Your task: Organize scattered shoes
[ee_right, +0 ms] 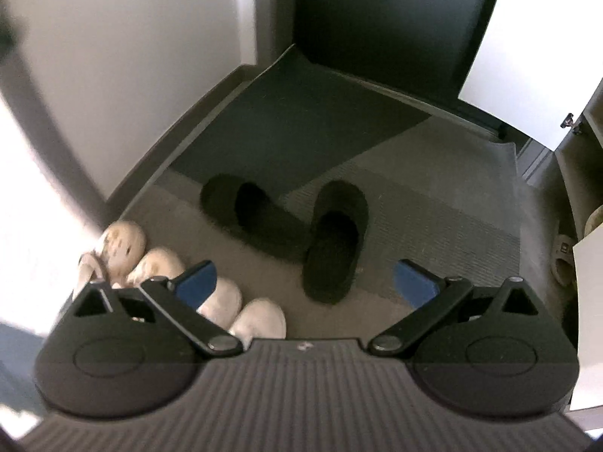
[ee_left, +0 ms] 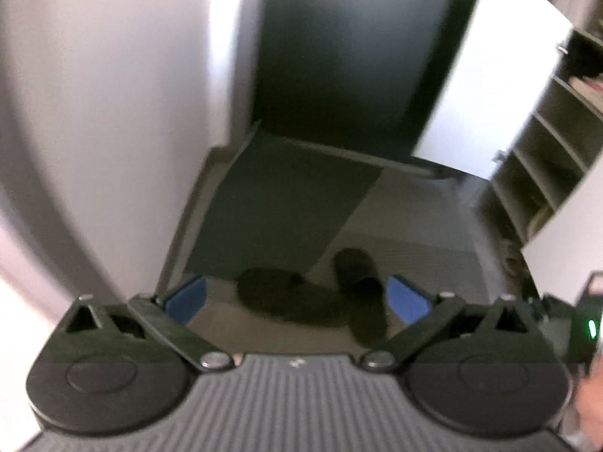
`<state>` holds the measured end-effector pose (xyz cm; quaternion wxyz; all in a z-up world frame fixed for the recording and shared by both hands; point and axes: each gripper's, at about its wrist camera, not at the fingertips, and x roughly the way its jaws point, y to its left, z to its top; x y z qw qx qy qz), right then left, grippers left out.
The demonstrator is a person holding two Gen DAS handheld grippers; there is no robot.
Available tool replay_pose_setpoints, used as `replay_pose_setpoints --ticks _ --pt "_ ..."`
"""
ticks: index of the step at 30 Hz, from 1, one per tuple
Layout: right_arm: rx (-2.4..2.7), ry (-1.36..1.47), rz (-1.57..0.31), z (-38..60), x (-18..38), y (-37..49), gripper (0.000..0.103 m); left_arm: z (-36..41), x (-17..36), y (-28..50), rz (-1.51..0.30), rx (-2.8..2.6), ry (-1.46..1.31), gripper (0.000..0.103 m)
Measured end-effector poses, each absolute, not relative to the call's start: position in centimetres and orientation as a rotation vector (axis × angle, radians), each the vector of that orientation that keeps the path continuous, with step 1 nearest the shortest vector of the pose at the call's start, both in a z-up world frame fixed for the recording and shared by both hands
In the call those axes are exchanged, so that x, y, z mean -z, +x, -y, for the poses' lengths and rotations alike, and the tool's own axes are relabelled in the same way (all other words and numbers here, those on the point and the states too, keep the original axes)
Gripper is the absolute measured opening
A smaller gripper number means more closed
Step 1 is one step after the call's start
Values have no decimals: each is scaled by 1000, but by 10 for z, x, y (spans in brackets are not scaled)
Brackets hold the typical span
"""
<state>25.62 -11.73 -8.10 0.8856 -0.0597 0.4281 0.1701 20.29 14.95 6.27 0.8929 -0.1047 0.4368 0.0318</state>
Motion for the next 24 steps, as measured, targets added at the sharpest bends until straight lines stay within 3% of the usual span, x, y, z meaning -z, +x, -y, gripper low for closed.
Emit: replay_pose_setpoints --ticks 4,14,19,24 --pt "-389 78 -861 102 104 286 103 -174 -60 183 -878 -121 -322 103" --pt "-475 496 -955 52 272 356 102 -155 -36 167 -847 -144 -383 103" --pt "-512 555 -1042 22 341 392 99 -128 -3 192 -925 -135 -329 103" --pt "-501 624 -1087 -2 396 414 90 -108 46 246 -1084 -144 -319 103"
